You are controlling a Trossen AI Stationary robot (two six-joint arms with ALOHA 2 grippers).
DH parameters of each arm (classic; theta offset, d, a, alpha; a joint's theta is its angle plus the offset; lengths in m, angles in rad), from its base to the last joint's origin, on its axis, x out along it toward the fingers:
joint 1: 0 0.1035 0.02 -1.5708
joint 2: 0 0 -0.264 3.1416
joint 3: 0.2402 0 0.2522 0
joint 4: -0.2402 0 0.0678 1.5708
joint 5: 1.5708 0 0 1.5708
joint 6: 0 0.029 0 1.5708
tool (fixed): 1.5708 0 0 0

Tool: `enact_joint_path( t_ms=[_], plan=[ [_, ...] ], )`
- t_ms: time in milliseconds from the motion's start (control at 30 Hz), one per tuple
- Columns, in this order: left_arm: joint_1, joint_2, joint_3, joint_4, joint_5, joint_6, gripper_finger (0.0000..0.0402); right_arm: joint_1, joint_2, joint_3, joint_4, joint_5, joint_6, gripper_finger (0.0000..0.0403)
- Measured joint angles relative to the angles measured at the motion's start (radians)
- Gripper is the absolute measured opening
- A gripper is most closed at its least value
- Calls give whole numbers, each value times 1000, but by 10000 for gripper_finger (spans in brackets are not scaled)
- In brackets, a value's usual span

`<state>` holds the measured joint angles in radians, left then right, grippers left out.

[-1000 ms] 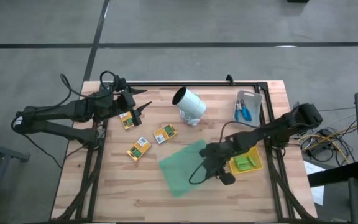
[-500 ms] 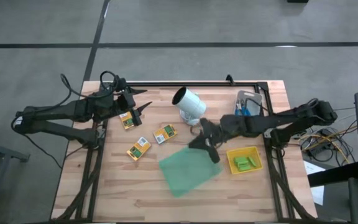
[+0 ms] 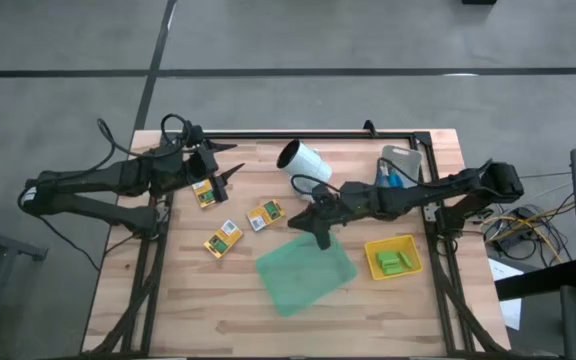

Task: Pick & Place School Supplies
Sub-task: Adjust the white telescope

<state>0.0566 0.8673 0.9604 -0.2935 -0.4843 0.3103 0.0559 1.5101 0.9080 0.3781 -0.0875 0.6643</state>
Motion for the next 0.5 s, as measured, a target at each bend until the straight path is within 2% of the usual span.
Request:
enact_joint_path(
  t_ms=[100,167,367,500],
  plan=[
    [0,0,0,1,0,0,236,-4,-10,0,-30,75,-82,55],
    [0,0,0,0,0,0,236,-5,-29,0,-128,148,-89,63],
    [0,0,0,0,0,0,236,-4,-62,1,-484,255,58,92],
    [0,0,0,0,0,0,236,-5,-59,1,-583,368,127,104]
  ],
)
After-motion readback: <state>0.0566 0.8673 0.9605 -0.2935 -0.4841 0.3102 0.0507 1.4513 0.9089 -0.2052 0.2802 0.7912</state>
